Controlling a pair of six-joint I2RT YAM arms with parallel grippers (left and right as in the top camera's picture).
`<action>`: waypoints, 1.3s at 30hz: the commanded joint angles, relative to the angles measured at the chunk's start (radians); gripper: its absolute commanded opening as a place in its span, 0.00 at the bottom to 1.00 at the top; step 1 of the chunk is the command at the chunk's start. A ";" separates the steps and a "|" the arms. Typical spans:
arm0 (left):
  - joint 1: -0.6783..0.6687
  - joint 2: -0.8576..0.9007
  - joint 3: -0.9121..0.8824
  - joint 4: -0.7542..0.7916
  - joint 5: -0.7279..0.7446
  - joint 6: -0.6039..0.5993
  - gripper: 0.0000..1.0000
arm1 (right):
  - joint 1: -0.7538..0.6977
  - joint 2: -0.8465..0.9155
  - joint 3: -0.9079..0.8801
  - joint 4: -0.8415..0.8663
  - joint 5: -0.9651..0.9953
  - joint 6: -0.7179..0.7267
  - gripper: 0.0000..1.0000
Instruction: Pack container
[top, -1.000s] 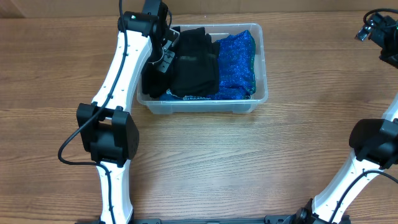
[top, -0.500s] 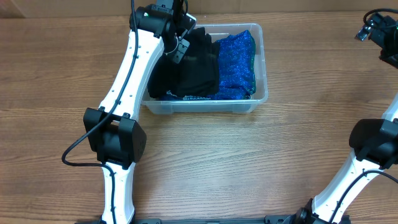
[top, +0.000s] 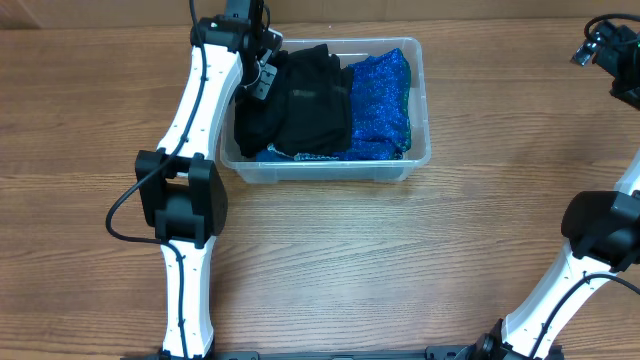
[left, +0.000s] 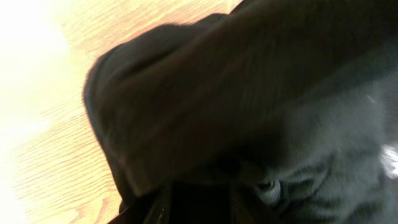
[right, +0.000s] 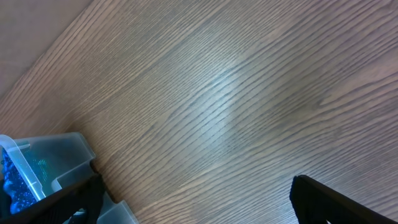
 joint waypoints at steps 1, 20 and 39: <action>-0.006 0.066 0.010 0.003 0.008 -0.006 0.32 | 0.002 -0.035 0.027 0.005 0.000 0.000 1.00; -0.008 -0.383 0.083 -0.269 0.100 -0.042 1.00 | 0.002 -0.035 0.027 0.005 0.000 0.001 1.00; -0.007 -0.541 0.083 -0.479 0.256 -0.317 1.00 | 0.002 -0.035 0.027 0.005 0.000 0.000 1.00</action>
